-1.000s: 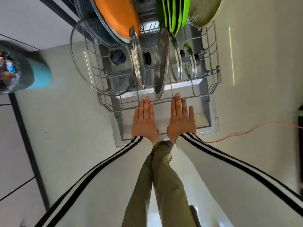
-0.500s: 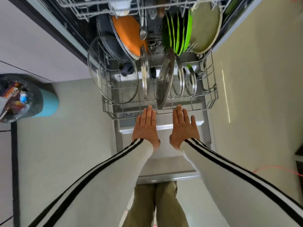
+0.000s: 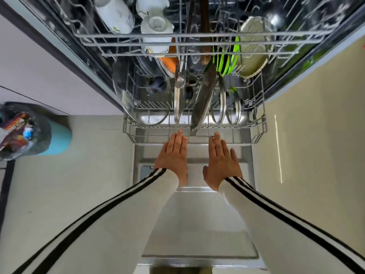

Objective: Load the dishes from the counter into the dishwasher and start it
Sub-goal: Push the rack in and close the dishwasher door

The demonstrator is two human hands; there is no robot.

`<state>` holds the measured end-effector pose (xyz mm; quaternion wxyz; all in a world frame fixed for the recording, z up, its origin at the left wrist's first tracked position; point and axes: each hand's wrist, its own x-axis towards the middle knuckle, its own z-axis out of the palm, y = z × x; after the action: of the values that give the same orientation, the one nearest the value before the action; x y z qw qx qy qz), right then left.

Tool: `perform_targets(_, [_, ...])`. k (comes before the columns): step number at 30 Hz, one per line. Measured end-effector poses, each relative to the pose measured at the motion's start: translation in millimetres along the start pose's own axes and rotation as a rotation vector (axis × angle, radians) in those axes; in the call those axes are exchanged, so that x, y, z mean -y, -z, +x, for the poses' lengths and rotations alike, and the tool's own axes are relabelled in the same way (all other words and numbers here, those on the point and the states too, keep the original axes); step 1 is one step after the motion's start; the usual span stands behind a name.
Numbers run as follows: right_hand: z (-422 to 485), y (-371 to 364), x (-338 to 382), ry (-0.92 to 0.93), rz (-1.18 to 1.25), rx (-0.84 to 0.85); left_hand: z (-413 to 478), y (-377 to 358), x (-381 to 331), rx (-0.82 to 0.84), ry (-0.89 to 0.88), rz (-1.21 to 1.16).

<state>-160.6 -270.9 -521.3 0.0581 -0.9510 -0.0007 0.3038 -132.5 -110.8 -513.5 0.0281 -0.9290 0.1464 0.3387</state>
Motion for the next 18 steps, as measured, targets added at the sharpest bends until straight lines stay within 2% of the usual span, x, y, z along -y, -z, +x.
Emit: perform_targets(18, [103.7,51.7,-9.8,0.000,-0.038,-0.106,96.0,64.8,8.9,-0.034,0.092,-0.012])
